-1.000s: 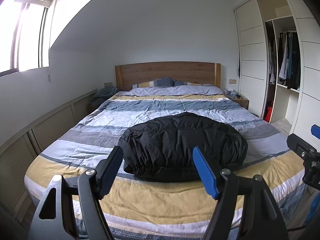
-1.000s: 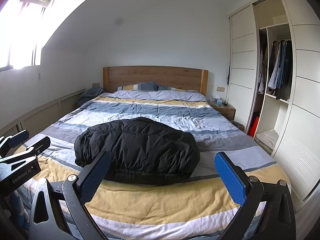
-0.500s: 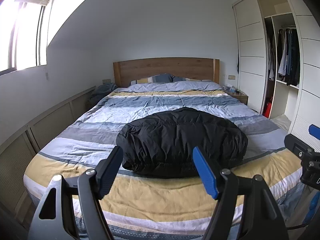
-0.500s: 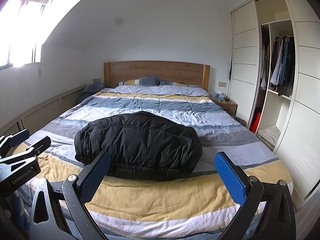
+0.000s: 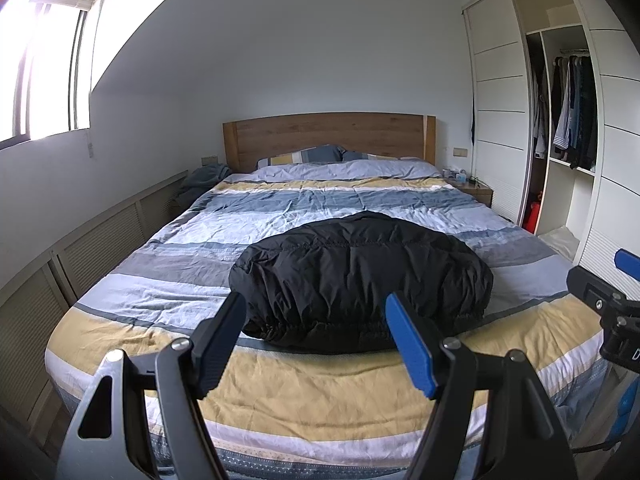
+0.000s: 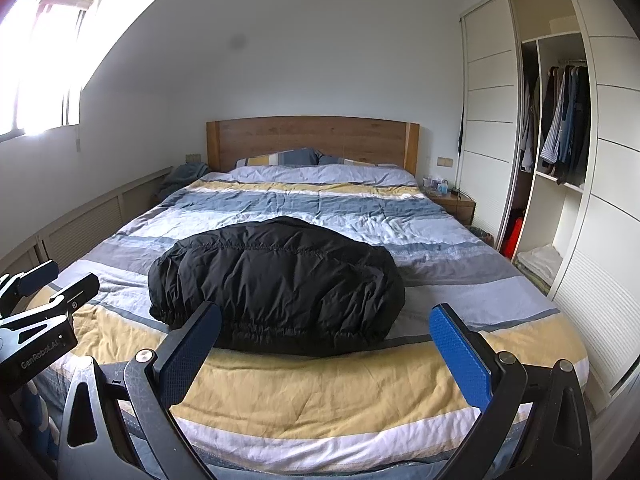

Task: Fold large clothes

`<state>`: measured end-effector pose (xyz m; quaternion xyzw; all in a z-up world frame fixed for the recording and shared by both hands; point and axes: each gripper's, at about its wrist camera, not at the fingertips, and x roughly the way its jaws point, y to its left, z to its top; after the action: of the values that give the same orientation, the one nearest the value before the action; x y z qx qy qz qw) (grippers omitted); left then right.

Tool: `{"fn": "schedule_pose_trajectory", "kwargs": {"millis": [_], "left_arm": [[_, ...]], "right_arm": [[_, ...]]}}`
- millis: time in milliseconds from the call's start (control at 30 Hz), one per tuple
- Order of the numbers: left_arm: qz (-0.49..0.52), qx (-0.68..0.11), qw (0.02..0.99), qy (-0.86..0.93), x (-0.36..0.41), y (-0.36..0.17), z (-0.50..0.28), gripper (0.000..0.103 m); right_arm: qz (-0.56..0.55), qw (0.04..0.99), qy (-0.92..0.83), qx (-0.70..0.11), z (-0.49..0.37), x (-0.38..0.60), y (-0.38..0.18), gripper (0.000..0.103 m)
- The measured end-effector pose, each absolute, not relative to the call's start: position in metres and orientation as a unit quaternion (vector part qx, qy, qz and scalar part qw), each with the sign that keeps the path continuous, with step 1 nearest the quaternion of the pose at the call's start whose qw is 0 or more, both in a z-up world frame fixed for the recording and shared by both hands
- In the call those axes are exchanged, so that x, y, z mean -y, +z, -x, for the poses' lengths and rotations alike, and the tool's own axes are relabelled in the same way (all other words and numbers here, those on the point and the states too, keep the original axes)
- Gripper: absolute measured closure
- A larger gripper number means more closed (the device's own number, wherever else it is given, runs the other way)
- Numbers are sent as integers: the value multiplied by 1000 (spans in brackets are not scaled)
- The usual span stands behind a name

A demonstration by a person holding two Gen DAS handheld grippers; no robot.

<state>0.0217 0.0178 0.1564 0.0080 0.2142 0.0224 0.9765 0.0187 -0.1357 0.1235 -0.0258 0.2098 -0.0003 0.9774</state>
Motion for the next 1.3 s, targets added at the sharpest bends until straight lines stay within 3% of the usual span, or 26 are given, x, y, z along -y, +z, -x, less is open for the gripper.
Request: {"fn": "schedule_pose_trajectory", "kwargs": {"millis": [1300], "left_arm": [[-5,-214,977,4,-18,154,-20,32]], "right_arm": [[24,977,0,-211,-19,137,122,1]]}}
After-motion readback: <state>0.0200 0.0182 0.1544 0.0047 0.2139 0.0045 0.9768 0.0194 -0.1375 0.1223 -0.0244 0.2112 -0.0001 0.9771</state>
